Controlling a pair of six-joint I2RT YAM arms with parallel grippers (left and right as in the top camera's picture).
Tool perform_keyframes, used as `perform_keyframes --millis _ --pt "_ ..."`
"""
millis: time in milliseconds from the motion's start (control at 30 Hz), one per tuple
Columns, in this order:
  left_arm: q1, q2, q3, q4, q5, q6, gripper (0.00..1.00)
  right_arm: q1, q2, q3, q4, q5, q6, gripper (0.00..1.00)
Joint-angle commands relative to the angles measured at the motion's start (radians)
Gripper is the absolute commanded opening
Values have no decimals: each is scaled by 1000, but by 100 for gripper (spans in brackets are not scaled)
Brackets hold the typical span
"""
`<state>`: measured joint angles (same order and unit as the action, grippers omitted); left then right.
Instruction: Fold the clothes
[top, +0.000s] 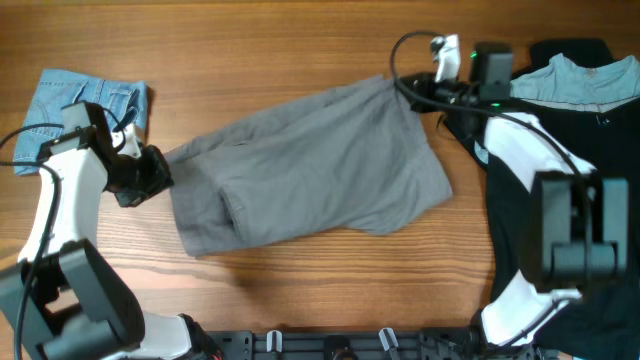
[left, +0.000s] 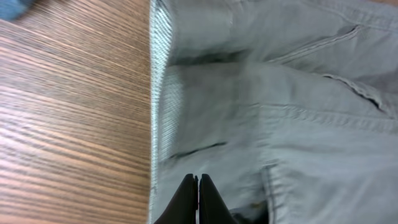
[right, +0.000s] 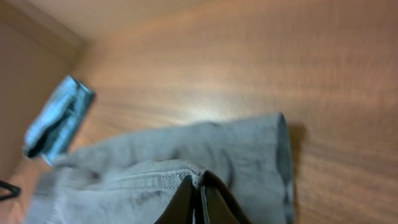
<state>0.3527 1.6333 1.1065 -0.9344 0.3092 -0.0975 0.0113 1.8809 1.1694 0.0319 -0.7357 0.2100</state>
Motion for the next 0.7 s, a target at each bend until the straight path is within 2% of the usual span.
perform_keyframes --millis 0,33,67,100,167,233,267,333,367,533,600,667 --pt "14 -40 14 6 8 16 6 -11 -68 9 23 -50 55 4" --pt "13 -34 12 14 5 16 18 -11 -67 9 20 -48 54 4" --pt "11 -28 7 27 5 16 39 -11 -67 9 20 -47 54 4" --pt "11 -16 0 47 10 15 50 -11 -67 9 24 -46 54 4" --pt "9 11 -21 85 63 16 57 -11 -67 9 23 -39 54 4" --pt "5 57 -42 119 76 16 55 -11 -67 9 23 -39 54 5" --pt "3 74 -43 127 77 15 51 -11 -67 9 23 -38 54 5" --pt "3 106 -43 150 134 15 33 -10 -67 9 20 -13 55 5" --pt "3 114 -43 158 151 15 30 -9 -67 9 20 -11 54 5" --pt "3 134 -43 176 192 12 28 -9 -67 9 20 -11 55 5" --pt "3 134 -43 203 197 9 32 -9 -67 9 19 -11 55 5" --pt "3 134 -43 244 199 4 31 -9 -67 9 19 -11 55 5"
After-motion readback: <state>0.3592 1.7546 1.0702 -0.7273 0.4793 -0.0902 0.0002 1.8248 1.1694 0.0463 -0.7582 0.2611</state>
